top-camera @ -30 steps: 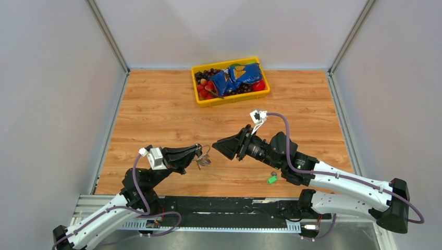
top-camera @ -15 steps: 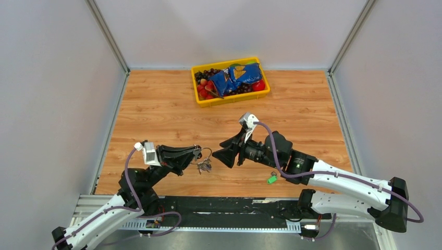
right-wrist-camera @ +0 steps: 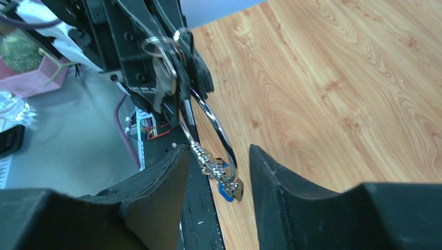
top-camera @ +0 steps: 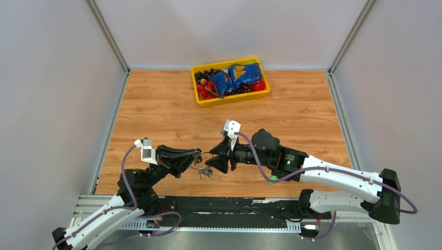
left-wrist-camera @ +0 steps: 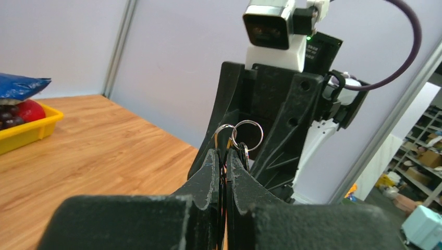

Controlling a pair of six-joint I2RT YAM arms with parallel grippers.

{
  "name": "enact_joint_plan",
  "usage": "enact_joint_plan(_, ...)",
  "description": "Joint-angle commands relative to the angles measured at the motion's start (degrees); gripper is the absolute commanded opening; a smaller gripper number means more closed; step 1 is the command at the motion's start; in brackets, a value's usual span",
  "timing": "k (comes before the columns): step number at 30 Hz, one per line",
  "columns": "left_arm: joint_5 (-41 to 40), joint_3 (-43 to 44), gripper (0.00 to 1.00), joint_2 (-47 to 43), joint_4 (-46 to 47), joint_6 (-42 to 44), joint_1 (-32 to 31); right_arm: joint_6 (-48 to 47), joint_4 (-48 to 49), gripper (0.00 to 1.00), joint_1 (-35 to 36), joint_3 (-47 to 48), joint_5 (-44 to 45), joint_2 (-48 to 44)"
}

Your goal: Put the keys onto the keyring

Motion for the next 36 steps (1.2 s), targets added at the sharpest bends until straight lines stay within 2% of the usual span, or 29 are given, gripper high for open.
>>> enact_joint_plan(1,1.8,2.1,0.00,0.2,6.3,-5.5,-0.2,-3.6,-1.9,0.45,0.7,2.3,-1.0,0.5)
enact_joint_plan(3,2.1,1.7,0.00,0.2,7.8,-7.5,-0.1,-3.9,-2.1,0.34,1.0,2.1,-0.7,0.2)
enact_joint_plan(6,2.3,1.0,0.00,0.2,11.1,-11.4,-0.1,-4.3,-2.4,0.06,1.8,1.5,1.4,-0.9)
enact_joint_plan(7,2.4,0.6,0.00,0.2,11.9,-12.3,-0.2,-4.4,-2.6,0.00,2.0,1.3,1.9,-1.4)
enact_joint_plan(12,-0.2,-1.1,0.05,-0.9,16.4,-19.5,-0.1,-4.9,-5.2,0.00,3.6,0.4,4.9,-3.4)
enact_joint_plan(18,-7.4,-1.8,0.09,-5.1,13.0,-24.0,-0.1,-5.6,-8.0,0.00,8.3,-0.5,10.0,-4.5)
enact_joint_plan(20,-9.0,-2.4,0.12,-6.5,12.3,-25.8,-0.2,-5.6,-8.7,0.00,9.5,-0.7,12.7,-4.8)
enact_joint_plan(29,-15.1,-1.1,0.41,-10.9,5.6,-32.4,-0.2,-3.5,-10.7,0.00,12.1,-1.9,16.7,-7.0)
enact_joint_plan(36,-17.4,-0.3,0.46,-12.8,2.0,-34.1,-0.1,-2.0,-11.6,0.00,13.8,-3.1,18.6,-7.8)
